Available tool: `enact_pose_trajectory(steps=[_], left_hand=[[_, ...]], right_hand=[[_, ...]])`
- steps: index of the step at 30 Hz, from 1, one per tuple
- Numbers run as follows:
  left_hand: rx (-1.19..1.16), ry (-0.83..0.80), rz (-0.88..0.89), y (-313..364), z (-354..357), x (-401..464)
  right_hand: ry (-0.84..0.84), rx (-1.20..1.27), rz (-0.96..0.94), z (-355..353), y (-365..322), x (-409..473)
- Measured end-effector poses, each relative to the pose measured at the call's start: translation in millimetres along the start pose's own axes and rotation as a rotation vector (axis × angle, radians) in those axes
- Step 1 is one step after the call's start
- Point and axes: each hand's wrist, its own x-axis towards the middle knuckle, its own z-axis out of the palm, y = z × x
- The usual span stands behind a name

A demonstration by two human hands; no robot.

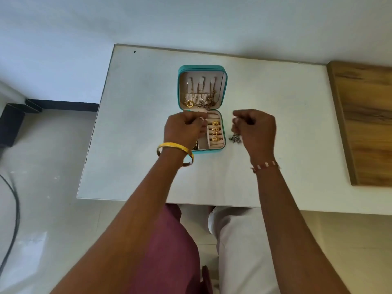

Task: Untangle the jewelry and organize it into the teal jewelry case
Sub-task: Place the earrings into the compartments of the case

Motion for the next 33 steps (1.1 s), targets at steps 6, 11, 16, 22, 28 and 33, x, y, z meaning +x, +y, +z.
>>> enact_pose_trajectory(steps=[6,11,16,22,28,33], left_hand=[[-0.126,-0.163,0.017,-10.1,38.3,-34.7],[-0.089,-0.138,-0.007,-34.7,48.3,-50.0],[-0.079,-0.106,-0.049,-54.4,48.7,-54.0],[-0.122,-0.055,-0.128,-72.8,50.5,-55.6],[-0.224,-0.109,-0.149,-79.4,40.5,-53.3],[-0.224,-0.171,-0.156,-80.7,36.2,-51.5]], right_hand=[[0.102,-0.042,0.102,-23.4,46.1,-15.6],[0.034,-0.309,-0.122,-11.2,55.5,-26.0],[0.025,-0.5,-0.208,-3.3,58.4,-29.2],[0.044,-0.466,-0.166,-10.3,60.9,-41.3],[-0.069,-0.425,-0.105,-17.5,66.2,-52.0],[0.065,-0.296,-0.102,-17.7,65.1,-53.6]])
